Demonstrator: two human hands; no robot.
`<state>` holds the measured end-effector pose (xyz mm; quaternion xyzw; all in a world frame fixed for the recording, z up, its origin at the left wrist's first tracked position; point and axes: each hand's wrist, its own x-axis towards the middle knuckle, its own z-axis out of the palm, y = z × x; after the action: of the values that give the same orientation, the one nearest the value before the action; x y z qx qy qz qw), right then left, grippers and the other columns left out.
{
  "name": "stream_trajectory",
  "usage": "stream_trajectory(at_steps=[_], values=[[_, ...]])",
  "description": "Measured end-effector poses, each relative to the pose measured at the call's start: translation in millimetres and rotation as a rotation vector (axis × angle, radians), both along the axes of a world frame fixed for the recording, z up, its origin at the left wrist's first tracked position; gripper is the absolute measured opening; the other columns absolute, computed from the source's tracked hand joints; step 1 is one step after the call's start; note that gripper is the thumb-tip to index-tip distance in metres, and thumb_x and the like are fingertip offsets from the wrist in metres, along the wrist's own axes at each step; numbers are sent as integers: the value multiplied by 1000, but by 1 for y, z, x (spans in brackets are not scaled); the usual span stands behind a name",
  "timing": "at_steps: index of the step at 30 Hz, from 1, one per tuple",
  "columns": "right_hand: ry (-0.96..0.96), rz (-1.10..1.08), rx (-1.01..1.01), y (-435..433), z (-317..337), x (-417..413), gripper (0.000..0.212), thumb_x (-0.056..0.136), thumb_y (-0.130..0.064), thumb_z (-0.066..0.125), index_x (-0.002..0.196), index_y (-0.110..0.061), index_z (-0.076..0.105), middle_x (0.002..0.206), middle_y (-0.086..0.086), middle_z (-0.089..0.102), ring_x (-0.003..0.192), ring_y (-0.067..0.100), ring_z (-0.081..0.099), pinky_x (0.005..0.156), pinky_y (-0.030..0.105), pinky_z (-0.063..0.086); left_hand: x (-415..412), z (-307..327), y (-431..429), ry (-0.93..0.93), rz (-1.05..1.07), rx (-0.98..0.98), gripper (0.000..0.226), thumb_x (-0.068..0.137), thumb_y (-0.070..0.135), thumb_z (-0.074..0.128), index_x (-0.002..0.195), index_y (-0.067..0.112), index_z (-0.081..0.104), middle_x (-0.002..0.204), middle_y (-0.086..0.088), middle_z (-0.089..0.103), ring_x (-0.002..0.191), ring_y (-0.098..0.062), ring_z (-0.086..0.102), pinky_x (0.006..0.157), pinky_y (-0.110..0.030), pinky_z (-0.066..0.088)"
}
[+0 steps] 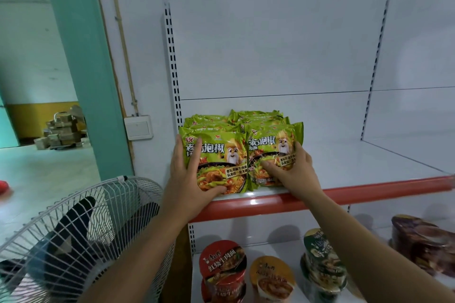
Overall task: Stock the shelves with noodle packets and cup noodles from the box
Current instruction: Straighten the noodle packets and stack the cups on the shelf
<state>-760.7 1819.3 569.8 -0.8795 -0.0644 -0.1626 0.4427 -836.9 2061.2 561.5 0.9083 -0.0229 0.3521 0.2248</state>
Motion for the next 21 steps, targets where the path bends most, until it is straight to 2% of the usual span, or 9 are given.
stream_trajectory(at_steps=[2,6,10,12,14,17,19,21], values=[[3,5,1,-3,2,-3,111,75,-63,71,157,-18,10,161,8,17,143,31,31,112,49,32,-3,-1,2,-27,-5,1,124,64,66,78,145,56,-15,149,22,-41,151,-19,-11,114,-52,26],[27,-5,-49,-7,1,-5,109,75,-66,69,156,-20,12,158,8,26,140,31,36,110,50,35,-4,-4,1,-28,-12,-11,121,68,57,80,151,49,-8,157,14,-34,152,-22,-5,109,-49,37],[44,-23,-68,-7,4,-7,109,75,-68,66,157,-22,10,157,10,28,138,32,39,108,49,37,-4,-4,-9,-72,3,-6,118,70,59,77,154,44,-5,160,10,-27,152,-23,2,92,-40,52],[47,-18,-58,-7,6,-7,109,75,-67,68,156,-22,11,157,10,28,138,32,38,109,49,37,-5,-5,-9,-65,3,-2,118,71,58,78,153,44,-6,160,10,-28,152,-25,2,89,-38,54],[45,-19,-48,-7,5,-9,108,76,-65,69,156,-21,12,157,10,28,138,32,37,109,48,36,-5,-7,-5,-62,-4,6,120,70,59,78,153,45,-8,158,10,-30,152,-26,-1,99,-44,48],[32,-22,-29,-10,6,-12,105,76,-64,70,155,-20,18,155,10,31,136,31,40,108,48,37,-3,-9,-4,-62,27,39,122,67,69,73,154,43,-9,161,3,-27,151,-30,-8,117,-53,22],[12,-37,-31,-14,7,-14,98,78,-61,70,153,-19,24,150,10,37,132,31,44,106,46,39,-4,-10,-6,-85,56,68,121,67,72,71,157,36,-2,163,-6,-20,151,-31,-10,119,-51,9],[-10,-57,-28,-20,9,-15,88,82,-55,71,151,-19,30,146,11,41,128,30,47,103,43,41,-5,-9,-8,-126,71,89,117,68,72,69,158,30,6,164,-10,-15,151,-31,-10,119,-49,3]])
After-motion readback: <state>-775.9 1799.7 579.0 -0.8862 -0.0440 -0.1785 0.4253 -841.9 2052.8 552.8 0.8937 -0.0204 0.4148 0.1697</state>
